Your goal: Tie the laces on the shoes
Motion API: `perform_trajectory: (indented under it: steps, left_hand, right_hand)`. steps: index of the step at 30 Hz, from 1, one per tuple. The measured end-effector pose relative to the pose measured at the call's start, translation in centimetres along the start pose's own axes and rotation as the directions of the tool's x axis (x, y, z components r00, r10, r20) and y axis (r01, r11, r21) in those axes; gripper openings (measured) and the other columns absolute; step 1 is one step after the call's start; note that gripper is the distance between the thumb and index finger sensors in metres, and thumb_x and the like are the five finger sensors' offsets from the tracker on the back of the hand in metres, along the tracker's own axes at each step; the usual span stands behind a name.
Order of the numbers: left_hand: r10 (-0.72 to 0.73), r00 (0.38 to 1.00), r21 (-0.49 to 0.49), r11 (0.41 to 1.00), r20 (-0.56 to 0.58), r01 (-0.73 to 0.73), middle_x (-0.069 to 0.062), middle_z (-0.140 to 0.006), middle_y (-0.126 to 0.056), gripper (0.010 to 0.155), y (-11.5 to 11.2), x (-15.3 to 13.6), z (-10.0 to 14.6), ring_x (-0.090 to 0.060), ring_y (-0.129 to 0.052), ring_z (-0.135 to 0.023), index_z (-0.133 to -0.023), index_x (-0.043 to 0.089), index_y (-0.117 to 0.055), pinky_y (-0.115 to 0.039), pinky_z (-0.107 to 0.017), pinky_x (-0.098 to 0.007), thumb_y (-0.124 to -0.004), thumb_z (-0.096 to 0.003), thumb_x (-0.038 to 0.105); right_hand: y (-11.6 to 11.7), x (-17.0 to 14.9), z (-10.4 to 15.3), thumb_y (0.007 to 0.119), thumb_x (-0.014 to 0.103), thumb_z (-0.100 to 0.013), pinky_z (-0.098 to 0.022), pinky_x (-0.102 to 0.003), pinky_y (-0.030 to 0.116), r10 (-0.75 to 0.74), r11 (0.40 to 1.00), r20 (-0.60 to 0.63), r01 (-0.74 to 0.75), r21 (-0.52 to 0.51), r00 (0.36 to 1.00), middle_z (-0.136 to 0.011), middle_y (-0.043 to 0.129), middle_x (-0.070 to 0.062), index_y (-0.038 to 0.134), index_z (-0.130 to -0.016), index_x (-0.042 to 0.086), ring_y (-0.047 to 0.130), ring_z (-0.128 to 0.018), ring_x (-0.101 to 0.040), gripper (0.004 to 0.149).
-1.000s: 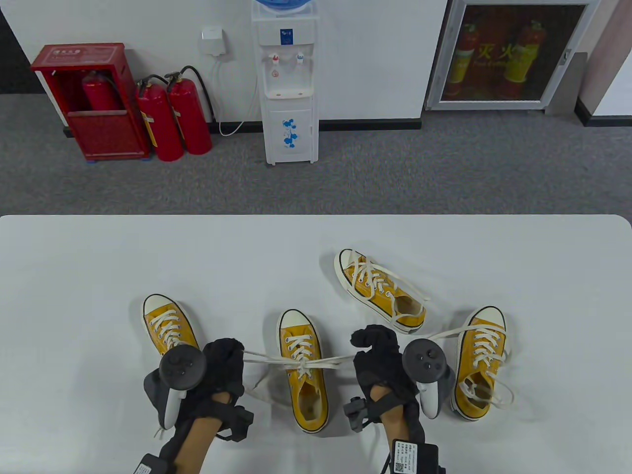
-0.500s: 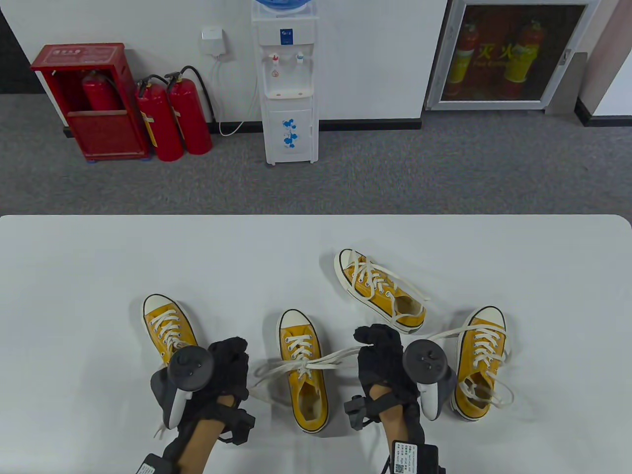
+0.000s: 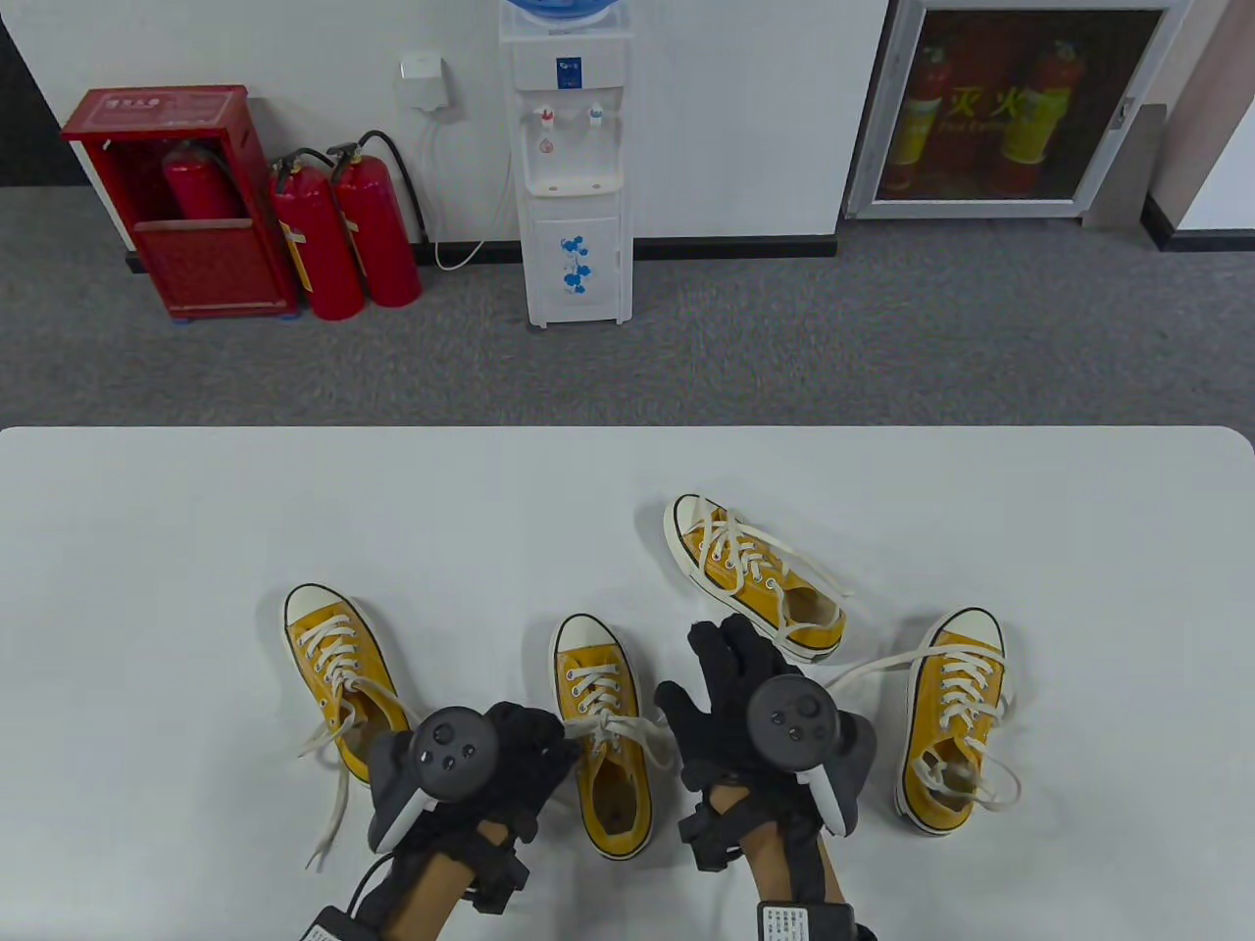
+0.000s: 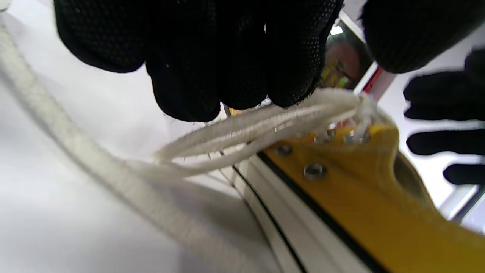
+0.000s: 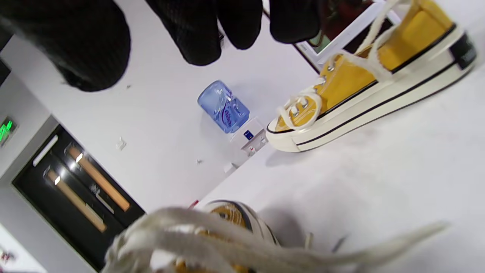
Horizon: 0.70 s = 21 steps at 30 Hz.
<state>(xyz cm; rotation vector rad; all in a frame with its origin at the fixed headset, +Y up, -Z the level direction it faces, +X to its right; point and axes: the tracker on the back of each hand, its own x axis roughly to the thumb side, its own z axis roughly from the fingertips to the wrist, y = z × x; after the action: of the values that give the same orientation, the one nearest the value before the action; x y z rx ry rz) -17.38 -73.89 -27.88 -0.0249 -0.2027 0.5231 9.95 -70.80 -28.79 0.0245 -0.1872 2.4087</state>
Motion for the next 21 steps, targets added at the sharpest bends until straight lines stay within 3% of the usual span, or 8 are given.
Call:
perform_trajectory:
  steps: [10,21]
  left_hand:
    - [-0.078,0.997,-0.052,0.996,0.008,0.079,-0.004,-0.08,-0.098,0.066,-1.1,0.5,-0.1,-0.03,-0.105,-0.056,-0.081,0.028,-0.09,-0.083,-0.048,-0.055,-0.076,-0.0379,0.076]
    - [-0.12,0.993,-0.106,0.987,-0.011,0.118,-0.004,-0.078,-0.098,0.07,-2.2,0.7,-0.3,-0.029,-0.105,-0.054,-0.08,0.028,-0.09,-0.083,-0.047,-0.054,-0.074,-0.036,0.08]
  right_hand:
    - [-0.5,1.2,1.6,0.077,0.066,-0.037,-0.074,-0.072,0.01,0.194,0.976,0.076,-0.2,0.091,0.978,-0.12,0.021,0.003,0.046,-0.112,0.029,0.019,-0.115,-0.041,0.089]
    - [0.1,0.0,3.5,0.075,0.067,-0.037,-0.073,-0.072,0.01,0.273,0.954,0.13,-0.286,0.091,0.953,-0.12,0.019,0.002,0.044,-0.112,0.028,0.017,-0.114,-0.041,0.09]
